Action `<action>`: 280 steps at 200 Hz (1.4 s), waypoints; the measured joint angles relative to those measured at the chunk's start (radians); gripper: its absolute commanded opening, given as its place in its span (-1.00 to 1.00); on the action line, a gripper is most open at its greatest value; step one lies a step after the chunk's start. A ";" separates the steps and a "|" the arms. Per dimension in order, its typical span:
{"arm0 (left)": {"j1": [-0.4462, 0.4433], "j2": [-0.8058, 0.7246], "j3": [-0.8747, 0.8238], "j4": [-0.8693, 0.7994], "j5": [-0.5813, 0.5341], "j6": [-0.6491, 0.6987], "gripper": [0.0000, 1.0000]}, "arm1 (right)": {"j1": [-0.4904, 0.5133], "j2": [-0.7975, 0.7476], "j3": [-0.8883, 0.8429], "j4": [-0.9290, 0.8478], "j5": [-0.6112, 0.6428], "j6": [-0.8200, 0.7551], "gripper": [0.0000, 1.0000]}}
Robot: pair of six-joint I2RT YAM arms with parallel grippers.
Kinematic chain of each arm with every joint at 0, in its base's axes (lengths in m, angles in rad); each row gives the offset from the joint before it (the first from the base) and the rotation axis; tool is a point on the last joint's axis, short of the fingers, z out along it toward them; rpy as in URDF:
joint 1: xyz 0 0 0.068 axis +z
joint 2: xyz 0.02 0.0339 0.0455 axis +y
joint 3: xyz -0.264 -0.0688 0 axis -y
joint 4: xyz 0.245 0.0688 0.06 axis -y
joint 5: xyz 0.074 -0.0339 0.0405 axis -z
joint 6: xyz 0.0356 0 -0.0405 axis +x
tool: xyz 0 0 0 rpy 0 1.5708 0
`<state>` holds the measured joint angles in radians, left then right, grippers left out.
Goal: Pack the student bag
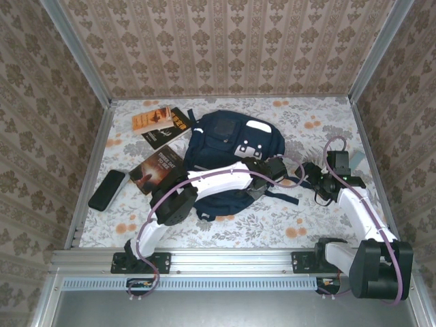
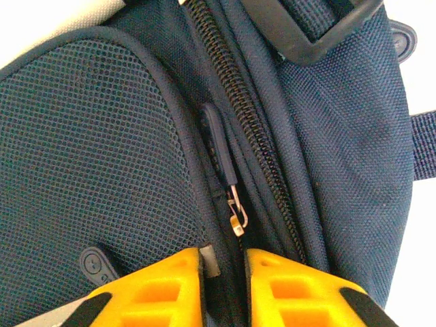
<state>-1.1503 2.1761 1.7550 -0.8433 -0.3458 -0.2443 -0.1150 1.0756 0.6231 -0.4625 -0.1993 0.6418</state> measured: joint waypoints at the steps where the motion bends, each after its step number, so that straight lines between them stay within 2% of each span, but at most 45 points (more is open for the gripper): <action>1: 0.000 0.000 0.000 0.000 0.000 -0.001 -0.78 | 0.000 0.000 0.000 0.001 -0.001 -0.003 0.70; 34: 0.006 -0.044 -0.010 0.010 0.012 0.032 -0.83 | 0.051 0.021 -0.002 0.020 -0.056 -0.102 0.49; 108: 0.098 -0.344 -0.097 0.089 0.057 0.097 -0.85 | 0.208 0.055 0.027 0.105 -0.134 -0.188 0.47; 135: 0.140 -0.405 -0.140 0.119 0.100 0.099 -0.87 | 0.254 0.066 0.062 0.128 -0.159 -0.200 0.37; 189: 0.177 -0.438 -0.185 0.159 0.164 0.091 -0.93 | 0.261 0.066 0.074 0.180 -0.199 -0.228 -0.06; 229: 0.199 -0.444 -0.185 0.169 0.163 0.084 -0.94 | 0.269 0.087 0.034 0.251 -0.210 -0.265 -0.11; 280: 0.217 -0.475 -0.184 0.171 0.163 0.084 -0.95 | 0.278 0.261 0.039 0.367 -0.285 -0.307 -0.13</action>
<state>-0.9329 1.7012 1.5711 -0.6727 -0.1829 -0.1604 0.1627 1.3369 0.6617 -0.0952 -0.4839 0.3347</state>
